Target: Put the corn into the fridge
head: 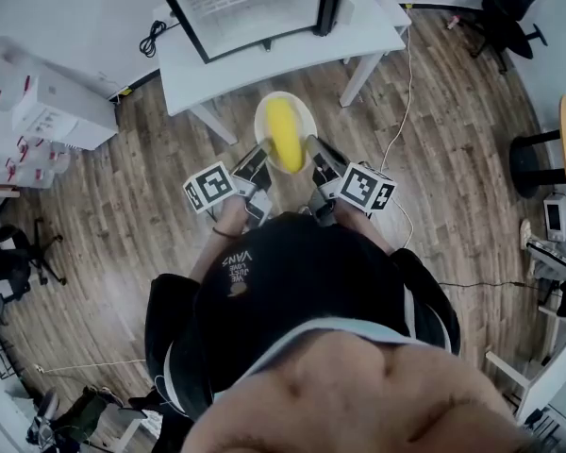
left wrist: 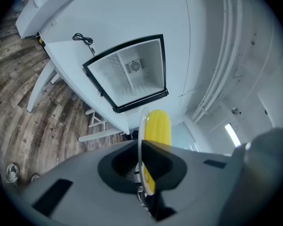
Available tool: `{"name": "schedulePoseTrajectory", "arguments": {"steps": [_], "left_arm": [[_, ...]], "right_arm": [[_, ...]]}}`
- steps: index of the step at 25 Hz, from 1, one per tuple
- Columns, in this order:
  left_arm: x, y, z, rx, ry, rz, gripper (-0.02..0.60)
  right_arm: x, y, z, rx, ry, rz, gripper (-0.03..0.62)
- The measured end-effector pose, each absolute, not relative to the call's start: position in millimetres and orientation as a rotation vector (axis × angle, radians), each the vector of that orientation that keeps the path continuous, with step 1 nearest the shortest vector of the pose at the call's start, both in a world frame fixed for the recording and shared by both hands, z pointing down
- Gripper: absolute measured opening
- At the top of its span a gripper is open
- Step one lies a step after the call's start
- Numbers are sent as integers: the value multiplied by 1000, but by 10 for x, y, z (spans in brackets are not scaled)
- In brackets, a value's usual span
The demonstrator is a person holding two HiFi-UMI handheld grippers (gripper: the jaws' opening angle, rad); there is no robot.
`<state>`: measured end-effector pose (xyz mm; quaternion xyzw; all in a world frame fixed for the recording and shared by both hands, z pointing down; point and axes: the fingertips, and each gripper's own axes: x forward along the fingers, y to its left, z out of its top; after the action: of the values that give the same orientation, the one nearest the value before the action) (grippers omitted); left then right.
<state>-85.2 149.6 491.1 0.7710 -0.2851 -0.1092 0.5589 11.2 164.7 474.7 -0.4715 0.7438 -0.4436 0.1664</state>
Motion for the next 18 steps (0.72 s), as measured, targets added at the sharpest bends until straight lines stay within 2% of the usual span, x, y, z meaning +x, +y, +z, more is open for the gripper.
{"name": "schedulePoseTrajectory", "arguments": {"steps": [18], "left_arm": [[-552,1491,4968,1800,-710,-285,31]], "right_arm": [[414,1612,4817,-1292,2124,-1302,26]]}}
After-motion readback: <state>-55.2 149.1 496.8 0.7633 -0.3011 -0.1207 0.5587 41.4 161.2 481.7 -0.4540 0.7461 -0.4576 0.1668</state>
